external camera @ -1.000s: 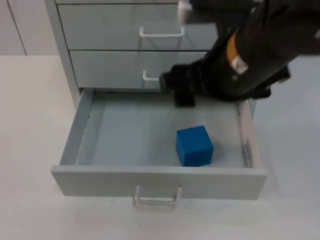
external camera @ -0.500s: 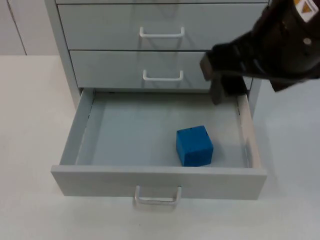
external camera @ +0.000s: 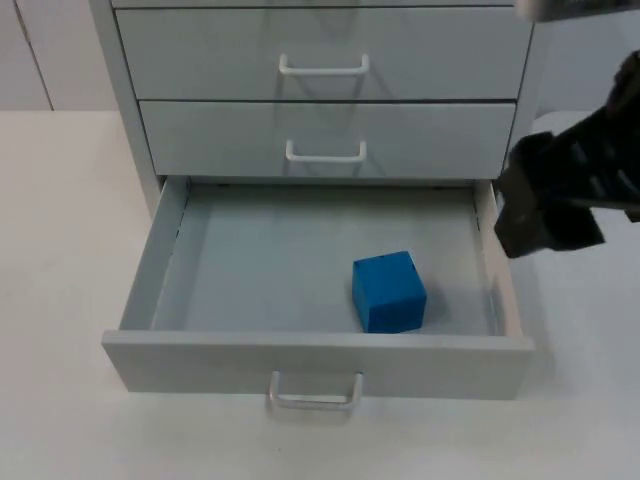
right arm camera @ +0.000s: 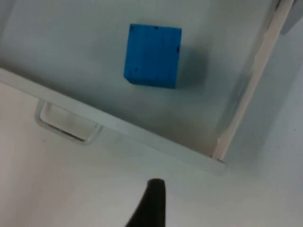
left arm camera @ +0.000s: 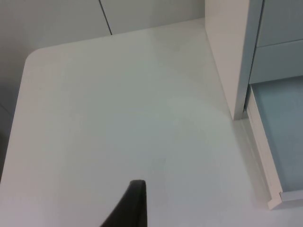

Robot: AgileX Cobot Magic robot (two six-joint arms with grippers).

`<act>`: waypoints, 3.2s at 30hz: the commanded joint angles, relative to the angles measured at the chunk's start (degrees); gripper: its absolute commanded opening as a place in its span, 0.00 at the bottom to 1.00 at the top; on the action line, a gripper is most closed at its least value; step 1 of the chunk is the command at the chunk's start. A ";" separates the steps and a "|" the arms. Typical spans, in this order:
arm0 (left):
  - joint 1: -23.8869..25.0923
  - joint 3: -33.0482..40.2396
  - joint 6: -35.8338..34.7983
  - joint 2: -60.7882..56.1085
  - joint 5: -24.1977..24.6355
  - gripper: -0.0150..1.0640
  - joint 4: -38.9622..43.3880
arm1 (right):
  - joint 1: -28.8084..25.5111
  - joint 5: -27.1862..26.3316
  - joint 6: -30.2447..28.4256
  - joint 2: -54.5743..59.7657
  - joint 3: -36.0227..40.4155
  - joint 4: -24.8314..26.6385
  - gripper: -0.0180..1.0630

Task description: Open the drawer with the left hand, place the block into the drawer with the right hand, then close the drawer with the left hand.

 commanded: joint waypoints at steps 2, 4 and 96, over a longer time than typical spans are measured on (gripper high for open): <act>0.11 0.04 -0.10 -0.35 -0.32 0.99 -0.38 | -1.93 0.35 -0.97 -2.45 1.09 -0.68 0.73; 0.11 0.04 -0.10 -0.35 -0.32 0.99 -0.38 | -3.14 0.68 -1.72 -3.06 1.08 -0.38 0.73; -41.98 -10.90 28.34 57.84 -17.25 0.01 2.90 | -41.68 3.32 -31.96 -7.71 1.11 19.37 0.73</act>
